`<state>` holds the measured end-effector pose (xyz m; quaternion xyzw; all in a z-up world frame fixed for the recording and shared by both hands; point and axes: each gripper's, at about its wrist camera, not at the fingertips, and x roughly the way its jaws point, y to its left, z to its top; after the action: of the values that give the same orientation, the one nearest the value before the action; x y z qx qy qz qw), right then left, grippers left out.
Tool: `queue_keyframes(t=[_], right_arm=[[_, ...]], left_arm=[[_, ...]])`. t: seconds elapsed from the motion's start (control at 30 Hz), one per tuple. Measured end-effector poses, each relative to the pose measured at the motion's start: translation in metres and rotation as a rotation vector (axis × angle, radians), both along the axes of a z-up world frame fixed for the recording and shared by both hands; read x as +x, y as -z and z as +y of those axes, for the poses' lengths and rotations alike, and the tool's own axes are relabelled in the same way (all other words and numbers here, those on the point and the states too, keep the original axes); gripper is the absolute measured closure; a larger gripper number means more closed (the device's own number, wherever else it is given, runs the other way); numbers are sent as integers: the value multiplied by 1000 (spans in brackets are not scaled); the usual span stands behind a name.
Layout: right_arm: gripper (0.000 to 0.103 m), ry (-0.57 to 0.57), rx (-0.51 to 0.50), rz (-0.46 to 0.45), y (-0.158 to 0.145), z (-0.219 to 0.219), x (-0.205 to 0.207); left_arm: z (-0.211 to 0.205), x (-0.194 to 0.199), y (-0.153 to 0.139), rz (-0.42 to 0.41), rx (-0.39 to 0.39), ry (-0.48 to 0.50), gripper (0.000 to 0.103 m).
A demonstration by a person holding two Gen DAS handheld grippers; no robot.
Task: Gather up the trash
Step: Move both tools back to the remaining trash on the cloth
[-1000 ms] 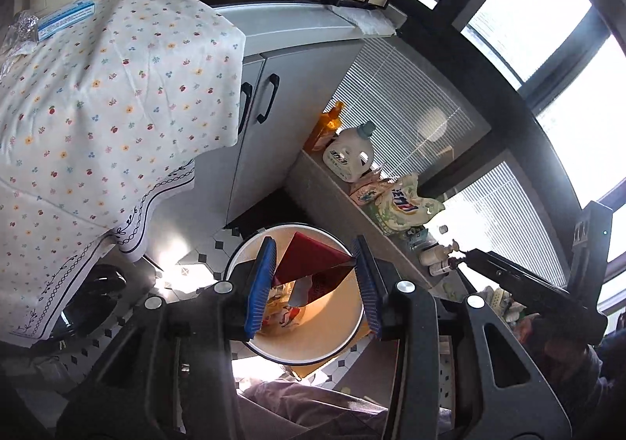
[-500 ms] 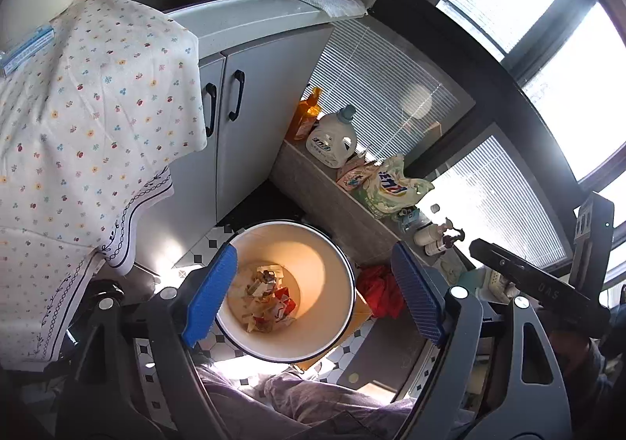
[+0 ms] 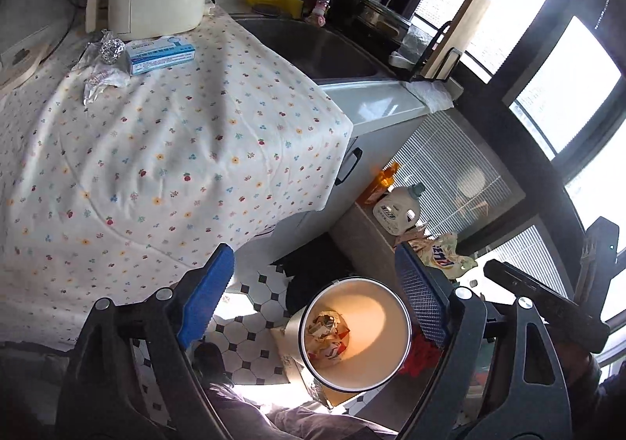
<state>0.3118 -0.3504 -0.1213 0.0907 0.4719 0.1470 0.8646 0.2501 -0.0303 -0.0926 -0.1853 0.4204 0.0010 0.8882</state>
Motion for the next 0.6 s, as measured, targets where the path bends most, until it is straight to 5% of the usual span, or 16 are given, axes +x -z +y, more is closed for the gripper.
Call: queue_keyframes(t=[0.33, 0.6], right_arm=[[8, -107, 21, -99, -37, 89, 40], [8, -247, 32, -75, -32, 176, 44]], left_arm=[[101, -36, -34, -88, 84, -214, 9], [165, -76, -46, -141, 109, -359, 9]])
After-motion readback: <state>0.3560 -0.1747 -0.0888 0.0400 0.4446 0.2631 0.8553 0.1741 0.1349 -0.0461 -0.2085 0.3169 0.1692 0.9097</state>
